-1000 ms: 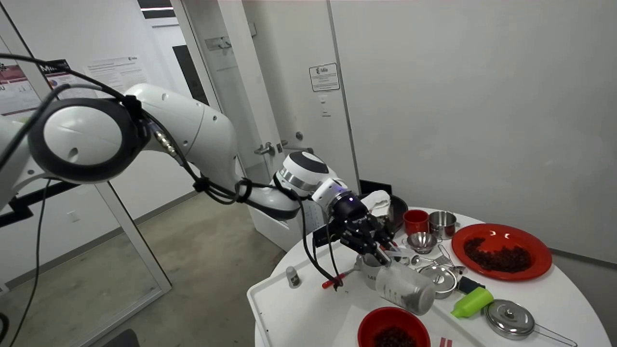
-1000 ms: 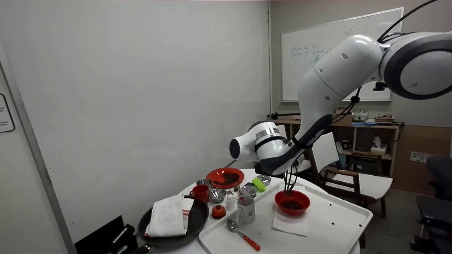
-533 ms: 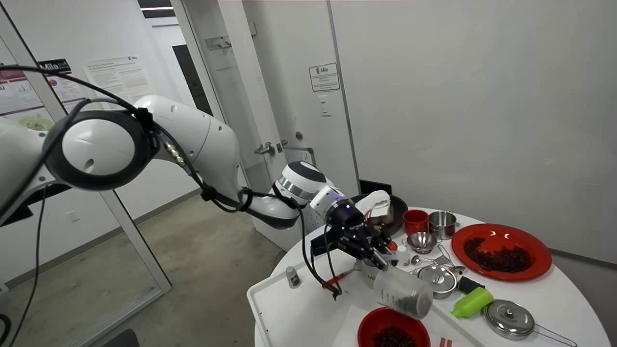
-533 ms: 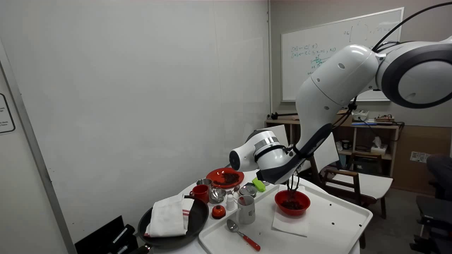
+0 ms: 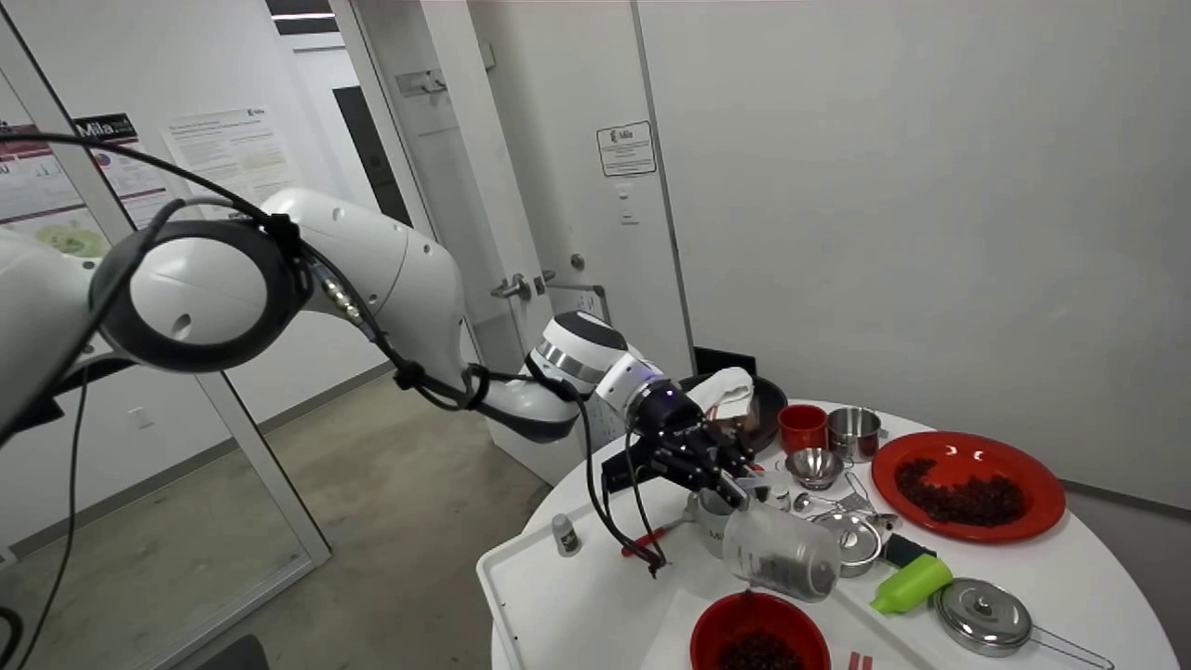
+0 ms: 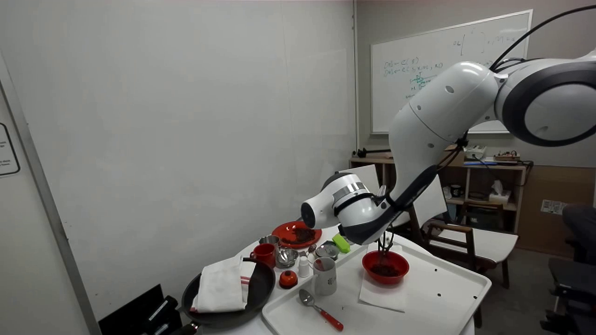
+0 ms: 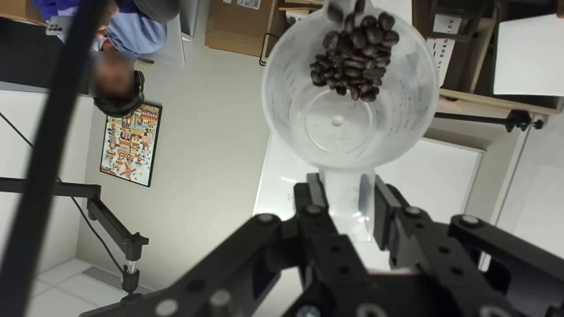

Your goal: Pour the contents from the clear jar into the orange bowl

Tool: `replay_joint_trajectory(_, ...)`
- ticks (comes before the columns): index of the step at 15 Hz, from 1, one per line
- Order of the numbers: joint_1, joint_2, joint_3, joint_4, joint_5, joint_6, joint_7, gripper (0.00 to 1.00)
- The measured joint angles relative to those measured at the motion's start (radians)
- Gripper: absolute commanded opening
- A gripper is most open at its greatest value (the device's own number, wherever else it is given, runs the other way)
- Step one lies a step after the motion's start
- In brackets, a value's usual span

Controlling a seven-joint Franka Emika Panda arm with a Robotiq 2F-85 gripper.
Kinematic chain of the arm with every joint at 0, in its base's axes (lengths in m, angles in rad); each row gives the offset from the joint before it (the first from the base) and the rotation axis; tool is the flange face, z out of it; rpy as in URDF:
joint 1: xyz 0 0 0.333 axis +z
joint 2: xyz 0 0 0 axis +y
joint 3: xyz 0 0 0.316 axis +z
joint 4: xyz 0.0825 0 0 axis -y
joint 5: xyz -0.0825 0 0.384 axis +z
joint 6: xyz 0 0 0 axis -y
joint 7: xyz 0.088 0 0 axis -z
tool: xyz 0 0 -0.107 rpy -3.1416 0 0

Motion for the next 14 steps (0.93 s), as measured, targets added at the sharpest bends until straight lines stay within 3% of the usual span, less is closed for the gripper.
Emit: replay_joint_trajectory(14, 0.000, 0.021, 0.021, 0.020, -0.085, -0.099, 0.001, 0.11)
